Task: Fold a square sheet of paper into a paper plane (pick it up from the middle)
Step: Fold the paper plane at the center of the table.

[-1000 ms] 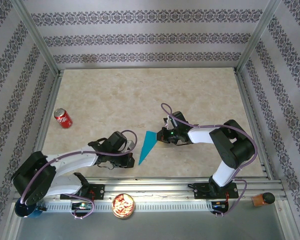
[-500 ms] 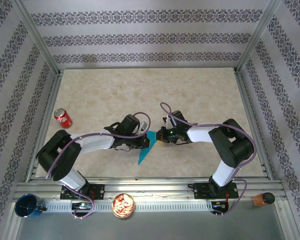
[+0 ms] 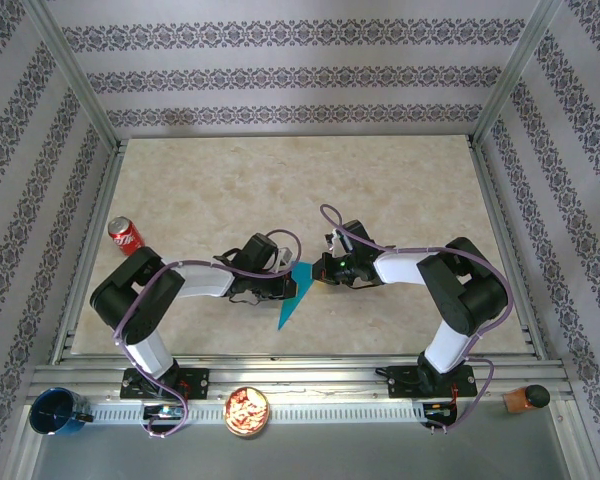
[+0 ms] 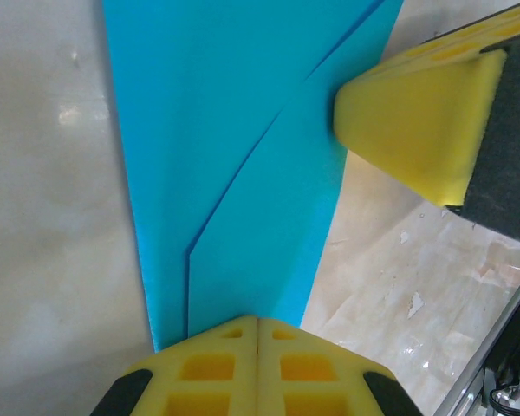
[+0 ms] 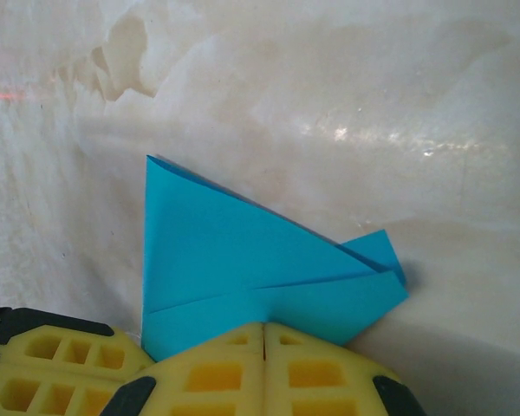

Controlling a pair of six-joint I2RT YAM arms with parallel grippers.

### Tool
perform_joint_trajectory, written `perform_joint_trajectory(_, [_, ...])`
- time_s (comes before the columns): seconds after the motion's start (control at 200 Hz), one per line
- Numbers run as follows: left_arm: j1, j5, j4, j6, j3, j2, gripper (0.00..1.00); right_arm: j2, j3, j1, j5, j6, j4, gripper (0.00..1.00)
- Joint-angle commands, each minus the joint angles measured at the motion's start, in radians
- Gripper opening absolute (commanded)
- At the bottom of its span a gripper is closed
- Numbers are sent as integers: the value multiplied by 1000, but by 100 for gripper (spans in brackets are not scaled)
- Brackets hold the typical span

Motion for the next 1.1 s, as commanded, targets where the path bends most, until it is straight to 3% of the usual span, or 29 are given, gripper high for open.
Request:
perform_joint_trajectory(0.0, [6,-27,-27,-7,-63,21,2,-39,13,8,1,-15,-29,3])
perform_joint_trajectory(0.235, [6,-31,-35,-1,-42,29,1,-18,27,79,-24,5,33,5])
perform_joint_trajectory(0.36, [6,-36,-55,7,-28,31,1,35,27,79,27,12,-3,5])
perform_joint_trajectory(0.535, [6,-22,-44,2,-29,39,0,78,58,18,112,-47,-92,5])
perform_joint_trajectory(0.779, [6,-4,-9,-19,-35,57,0,97,93,-124,34,-63,-51,7])
perform_joint_trajectory(1.094, [-4,6,99,-155,-48,62,0,38,175,-169,29,-77,-124,11])
